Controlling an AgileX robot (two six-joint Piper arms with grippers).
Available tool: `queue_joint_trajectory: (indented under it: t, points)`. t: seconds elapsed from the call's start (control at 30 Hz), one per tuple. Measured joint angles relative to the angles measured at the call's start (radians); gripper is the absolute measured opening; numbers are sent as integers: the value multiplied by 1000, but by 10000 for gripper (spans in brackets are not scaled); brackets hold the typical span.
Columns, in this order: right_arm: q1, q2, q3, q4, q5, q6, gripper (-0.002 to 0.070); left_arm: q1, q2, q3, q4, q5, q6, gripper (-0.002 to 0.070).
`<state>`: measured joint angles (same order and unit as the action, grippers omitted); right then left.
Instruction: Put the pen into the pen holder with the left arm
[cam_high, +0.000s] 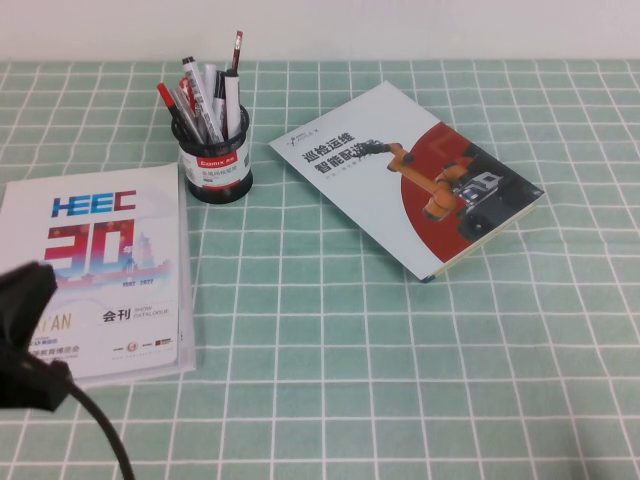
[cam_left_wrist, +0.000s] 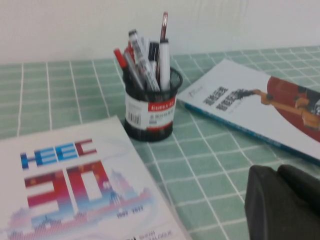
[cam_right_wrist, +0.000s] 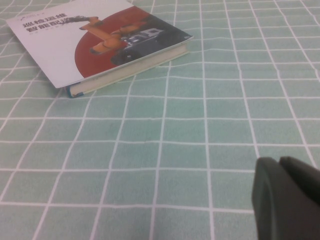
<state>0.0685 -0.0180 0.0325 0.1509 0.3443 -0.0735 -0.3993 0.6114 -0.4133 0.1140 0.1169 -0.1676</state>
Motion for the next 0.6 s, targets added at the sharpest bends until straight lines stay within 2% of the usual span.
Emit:
queue_joint_trajectory:
  t: [0.2,0.37,0.53,0.6]
  points:
    - [0,0,0,0,0,0,-20,0,-11,71,-2,-61,-23,0]
    - [0,0,0,0,0,0,-20,8,-50,178,-28,-251,4,0]
    - [0,0,0,0,0,0,-20,99,-163,334,-285,-418,152,0]
    - [0,0,0,0,0,0,-20,135,-216,393,-337,-448,191,0]
